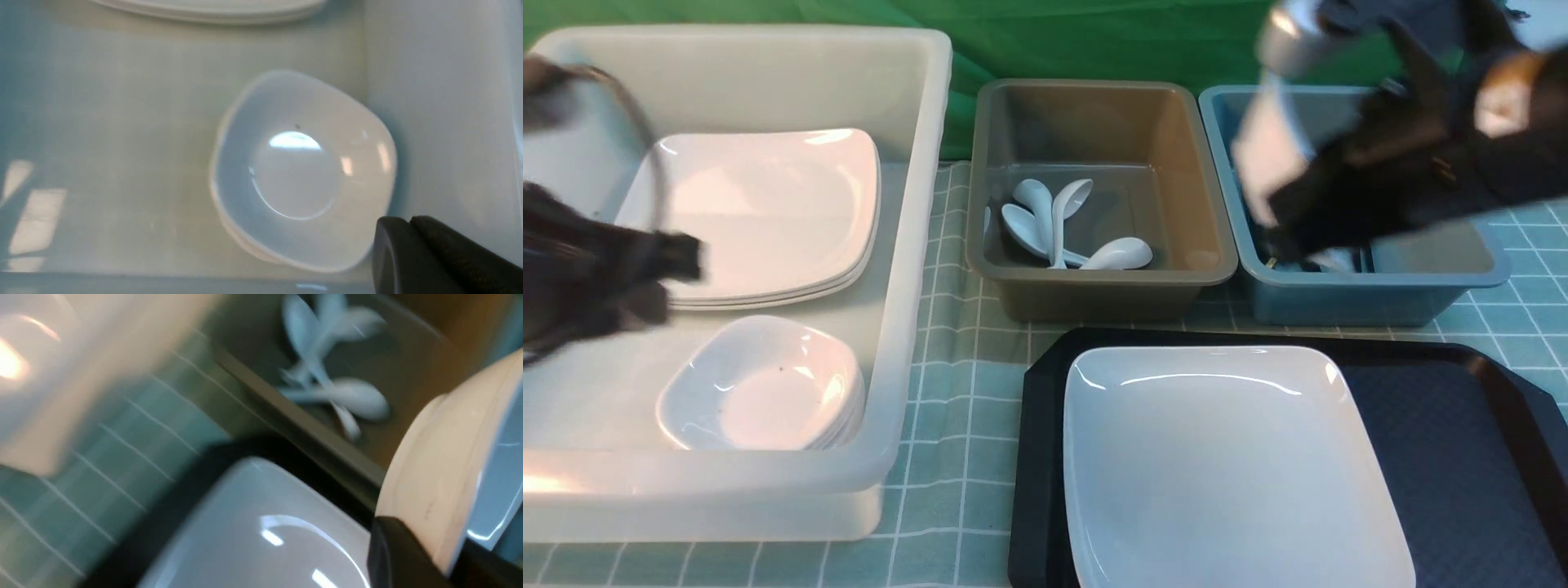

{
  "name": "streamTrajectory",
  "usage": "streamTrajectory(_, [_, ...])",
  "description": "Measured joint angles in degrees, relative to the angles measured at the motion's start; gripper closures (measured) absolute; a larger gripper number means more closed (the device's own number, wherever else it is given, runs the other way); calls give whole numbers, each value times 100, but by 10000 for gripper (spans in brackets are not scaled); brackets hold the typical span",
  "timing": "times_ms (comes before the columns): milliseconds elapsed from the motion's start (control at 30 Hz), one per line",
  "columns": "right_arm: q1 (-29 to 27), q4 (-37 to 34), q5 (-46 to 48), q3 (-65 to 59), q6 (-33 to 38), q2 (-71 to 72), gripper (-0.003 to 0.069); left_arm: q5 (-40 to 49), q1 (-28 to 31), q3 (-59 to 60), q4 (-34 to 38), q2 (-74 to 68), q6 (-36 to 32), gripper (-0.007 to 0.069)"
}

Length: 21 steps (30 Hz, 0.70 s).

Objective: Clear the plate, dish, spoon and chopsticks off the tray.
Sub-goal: Use the right arm to put the small plate into the large storage box on the left

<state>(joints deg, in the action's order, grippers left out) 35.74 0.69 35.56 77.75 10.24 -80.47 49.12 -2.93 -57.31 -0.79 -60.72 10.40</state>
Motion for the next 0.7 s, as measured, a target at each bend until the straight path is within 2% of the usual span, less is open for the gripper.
streamTrajectory(100, [660,-131,39,1038,128,-861,595,-5,673,0,183,442,-94,614])
streamTrajectory(133, [660,-132,40,1101,127,-861,595,-5,673,0,206,466,-109,614])
streamTrajectory(200, [1204,-158,59,1925,151,-1582,595,-5,970,0,437,733,-271,614])
streamTrajectory(233, [1240,-165,59,1991,149,-1632,595,-5,983,0,437,733,-275,614])
streamTrajectory(300, [1699,-202,86,2927,221,-2407,595,-5,1055,0,503,925,-324,614])
streamTrajectory(533, [2215,-208,366,4404,253,-3782,595,0,1059,0,511,965,-342,614])
streamTrajectory(700, [2351,-226,483,4757,253,-4472,595,0,1059,0,504,965,-269,614])
